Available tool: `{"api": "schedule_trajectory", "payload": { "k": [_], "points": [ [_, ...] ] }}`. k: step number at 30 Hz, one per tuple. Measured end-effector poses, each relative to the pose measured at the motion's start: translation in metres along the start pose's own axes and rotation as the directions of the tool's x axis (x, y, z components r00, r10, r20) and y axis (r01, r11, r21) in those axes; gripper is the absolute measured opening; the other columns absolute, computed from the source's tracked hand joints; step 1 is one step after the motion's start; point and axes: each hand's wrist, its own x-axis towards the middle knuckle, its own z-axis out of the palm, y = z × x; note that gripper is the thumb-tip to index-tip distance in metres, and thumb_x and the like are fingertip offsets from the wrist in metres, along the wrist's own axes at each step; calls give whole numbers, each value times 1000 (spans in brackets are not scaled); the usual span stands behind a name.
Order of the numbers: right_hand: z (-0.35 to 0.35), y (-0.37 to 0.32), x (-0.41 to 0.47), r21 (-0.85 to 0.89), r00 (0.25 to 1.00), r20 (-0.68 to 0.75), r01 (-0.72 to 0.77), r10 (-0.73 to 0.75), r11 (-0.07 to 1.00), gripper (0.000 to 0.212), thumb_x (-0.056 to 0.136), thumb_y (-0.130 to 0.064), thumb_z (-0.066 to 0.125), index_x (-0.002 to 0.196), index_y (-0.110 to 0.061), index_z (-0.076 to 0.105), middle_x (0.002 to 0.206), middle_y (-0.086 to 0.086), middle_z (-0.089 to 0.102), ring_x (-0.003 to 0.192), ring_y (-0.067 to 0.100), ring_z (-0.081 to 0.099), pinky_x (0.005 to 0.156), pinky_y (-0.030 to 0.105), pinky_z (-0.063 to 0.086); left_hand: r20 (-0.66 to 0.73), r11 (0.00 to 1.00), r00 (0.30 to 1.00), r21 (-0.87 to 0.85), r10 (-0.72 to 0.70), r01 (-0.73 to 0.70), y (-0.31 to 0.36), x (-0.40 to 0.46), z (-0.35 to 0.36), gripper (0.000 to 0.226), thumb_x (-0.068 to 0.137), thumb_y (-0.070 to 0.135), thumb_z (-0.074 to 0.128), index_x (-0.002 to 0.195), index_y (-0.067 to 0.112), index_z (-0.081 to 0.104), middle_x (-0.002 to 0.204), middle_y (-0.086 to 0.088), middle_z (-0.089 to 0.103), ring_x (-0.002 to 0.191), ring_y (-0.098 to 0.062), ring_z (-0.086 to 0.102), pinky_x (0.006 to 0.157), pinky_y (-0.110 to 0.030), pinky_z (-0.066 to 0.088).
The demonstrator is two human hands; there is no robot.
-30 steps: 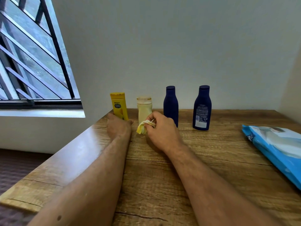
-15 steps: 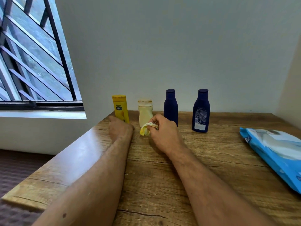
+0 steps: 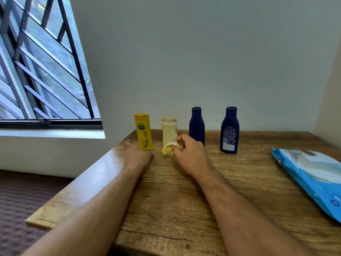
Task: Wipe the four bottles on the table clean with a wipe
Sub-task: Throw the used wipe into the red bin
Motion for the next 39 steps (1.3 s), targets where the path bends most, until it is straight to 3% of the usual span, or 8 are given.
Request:
{"api": "schedule_trajectory", "payload": {
  "k": [3,9,16,21,27,31,35,39],
  "points": [
    [-4,-20,-7,16,998,16,62,-62,998,11,91,-38,67,101,-37,63,96,-14,67,86,4,63,75,27,57,31,993,996,80,89,-91,-9,-21,-42,72,86,18,71,146,9,32,123,-8,58,102,-21,52,84,-31,42],
    [7,-102,-40,91,959,57,271,-277,958,15,88,-36,70,99,-28,71,84,-14,70,71,0,60,67,20,50,-128,873,901,338,414,-353,-45,-90,-154,58,93,17,63,146,17,41,144,-2,54,125,-27,54,105,-35,36],
    [78,-192,-127,146,881,189,412,-434,899,8,86,-30,69,92,-27,73,80,-14,68,76,4,60,65,13,40,-211,810,901,548,378,-211,-112,-154,-263,68,94,20,61,154,15,31,156,-16,37,151,-25,22,121,-40,20],
    [163,-213,-181,114,794,411,443,-448,889,16,86,-23,63,95,-24,76,93,-4,69,89,17,63,84,32,51,-269,819,932,572,243,-49,-190,-189,-314,65,97,19,57,155,10,28,160,-18,29,152,-30,18,122,-38,12],
    [263,-208,-233,67,694,668,303,-268,951,13,84,-22,66,95,-29,68,92,-1,70,86,21,66,79,35,57,-292,834,946,549,140,47,-300,-213,-331,63,93,13,62,150,4,38,154,-21,41,148,-32,29,120,-37,19],
    [326,-165,-261,-38,547,830,255,-112,966,11,84,-19,63,84,-27,69,85,-1,70,70,18,69,66,39,62,-271,858,962,502,38,107,-369,-225,-297,58,92,7,61,147,4,43,151,-20,44,146,-30,34,117,-31,22],
    [367,-100,-279,-214,443,888,166,121,963,12,75,-17,64,68,-22,72,61,-2,69,61,13,69,66,32,62,-181,865,979,472,-95,171,-428,-234,-250,56,95,9,56,149,7,42,153,-16,44,147,-25,33,116,-24,18],
    [411,-46,-298,-339,292,907,83,302,937,20,70,-10,56,73,-15,75,65,5,74,64,18,73,71,36,63,-168,827,963,495,-211,267,-466,-237,-226,54,98,12,51,151,11,38,157,-10,40,149,-18,28,115,-21,15]
  ]
}}
